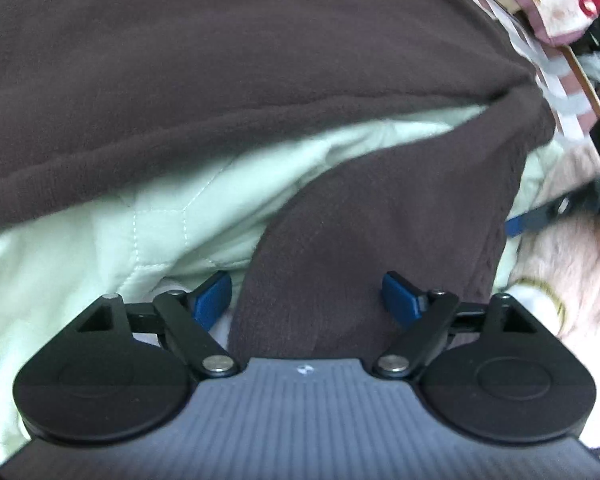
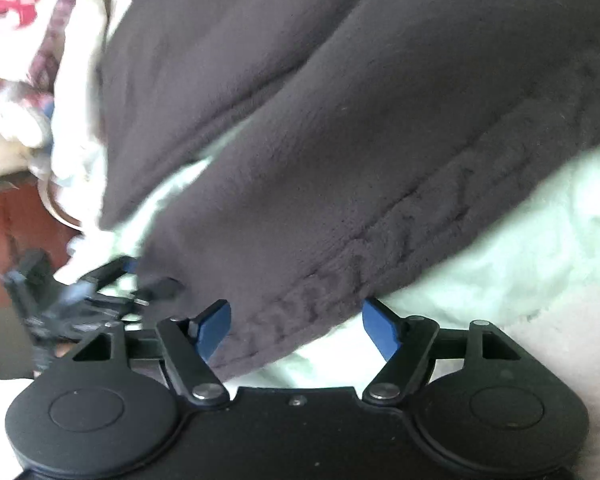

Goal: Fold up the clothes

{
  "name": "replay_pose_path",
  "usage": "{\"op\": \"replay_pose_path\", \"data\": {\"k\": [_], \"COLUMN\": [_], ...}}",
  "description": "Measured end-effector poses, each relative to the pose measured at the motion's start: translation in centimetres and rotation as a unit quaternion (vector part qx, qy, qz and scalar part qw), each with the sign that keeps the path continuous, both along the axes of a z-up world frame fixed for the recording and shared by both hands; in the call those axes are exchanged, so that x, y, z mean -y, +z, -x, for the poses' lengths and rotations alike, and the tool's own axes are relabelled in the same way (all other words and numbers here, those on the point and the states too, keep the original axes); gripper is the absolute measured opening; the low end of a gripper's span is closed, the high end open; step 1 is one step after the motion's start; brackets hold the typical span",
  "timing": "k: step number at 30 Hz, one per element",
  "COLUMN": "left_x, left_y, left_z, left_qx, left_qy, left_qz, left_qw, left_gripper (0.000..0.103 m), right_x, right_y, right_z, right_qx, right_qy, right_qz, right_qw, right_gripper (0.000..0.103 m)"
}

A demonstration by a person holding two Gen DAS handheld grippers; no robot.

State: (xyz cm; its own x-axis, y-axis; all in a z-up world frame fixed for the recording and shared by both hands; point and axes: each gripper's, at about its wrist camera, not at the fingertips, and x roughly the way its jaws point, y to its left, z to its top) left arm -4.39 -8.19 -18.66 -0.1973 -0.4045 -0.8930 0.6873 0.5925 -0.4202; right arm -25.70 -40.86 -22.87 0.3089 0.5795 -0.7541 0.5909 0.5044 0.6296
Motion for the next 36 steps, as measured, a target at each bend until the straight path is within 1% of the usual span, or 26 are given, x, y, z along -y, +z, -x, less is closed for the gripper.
{"op": "replay_pose_path", "data": {"k": [1,2,3,4,5,6,7,8,9,10,11,16,21,23,25,28,30,32,33,34,35,36], "left_x": [0.1,0.2,0.3,0.4,0.7,0.9,0.8,0.7,0.8,0.8,0.9,1.1,1.4,1.5,1.6,2.1,2.5,2.9,3.6,4.3,5.0,5.7], "left_y": [0.1,0.5,1.0,1.4,2.1,2.7,3.5,4.1,4.3,4.5,4.7,5.6,6.5,6.9,7.5,8.8,9.6,10.6,10.6,10.5,10.4,10.3], "left_z": [0.1,0.6,1.0,1.5,2.0,2.6,2.9,3.2,3.1,3.1,3.1,2.8,2.6,2.6,2.4,1.4,0.6,-0.2,-0.6,-1.0,-1.3,-1.6], "left_qx": [0.007,0.027,0.047,0.067,0.091,0.113,0.127,0.14,0.144,0.147,0.151,0.169,0.187,0.199,0.212,0.224,0.23,0.249,0.279,0.309,0.339,0.374], "left_qy": [-0.008,-0.021,-0.034,-0.046,-0.055,-0.063,-0.07,-0.075,-0.072,-0.068,-0.065,-0.048,-0.031,-0.025,-0.022,-0.015,-0.006,0.004,0.018,0.032,0.046,0.058], "left_qz": [0.007,0.008,0.009,0.01,0.011,0.014,0.027,0.039,0.044,0.049,0.054,0.078,0.103,0.113,0.124,0.143,0.154,0.164,0.148,0.131,0.114,0.092], "left_qw": [0.9999,0.9994,0.9983,0.9966,0.9943,0.9914,0.989,0.9865,0.9861,0.9855,0.985,0.9813,0.9765,0.9732,0.969,0.9639,0.961,0.9545,0.9486,0.9413,0.9327,0.9212], "left_gripper": [0.068,0.058,0.035,0.02,0.019,0.018,0.017,0.016,0.016,0.016,0.016,0.016,0.016,0.016,0.016,0.016,0.016,0.016,0.016,0.02,0.021,0.021], "right_x": [-0.5,-1.1,-1.4,-1.8,-2.1,-2.1,-2.0,-2.0,-1.9,-1.9,-1.8,-1.1,-0.6,-0.4,0.5,1.2,2.0,2.9,3.7,4.4,5.1,5.9], "right_y": [0.1,0.1,-0.1,-0.2,-0.1,0.3,0.6,1.0,1.4,1.8,2.2,3.7,6.2,7.6,9.3,11.3,12.1,12.2,12.0,11.8,11.6,11.4], "right_z": [-0.2,-0.4,-0.2,-0.1,0.1,0.3,0.6,0.8,0.9,1.1,1.3,1.4,1.3,1.0,0.6,-0.6,-1.8,-3.6,-4.3,-5.0,-5.6,-6.3], "right_qx": [-0.001,-0.001,0.001,0.005,0.016,0.032,0.047,0.062,0.075,0.089,0.1,0.139,0.178,0.2,0.229,0.299,0.326,0.338,0.351,0.364,0.377,0.385], "right_qy": [0.002,0.003,-0.004,-0.01,-0.014,-0.016,-0.018,-0.02,-0.023,-0.026,-0.03,-0.061,-0.083,-0.089,-0.087,-0.076,-0.068,-0.066,-0.065,-0.064,-0.062,-0.064], "right_qz": [0.016,0.029,0.037,0.045,0.054,0.065,0.075,0.084,0.091,0.097,0.1,0.057,0.053,0.062,0.075,0.089,0.109,0.134,0.154,0.175,0.195,0.207], "right_qw": [1.0,1.0,0.999,0.999,0.998,0.997,0.996,0.994,0.993,0.991,0.989,0.987,0.979,0.974,0.967,0.947,0.937,0.929,0.921,0.913,0.904,0.897], "right_gripper": [0.08,0.081,0.081,0.081,0.078,0.061,0.049,0.031,0.026,0.024,0.022,0.021,0.019,0.019,0.019,0.019,0.019,0.019,0.019,0.019,0.022,0.024]}}
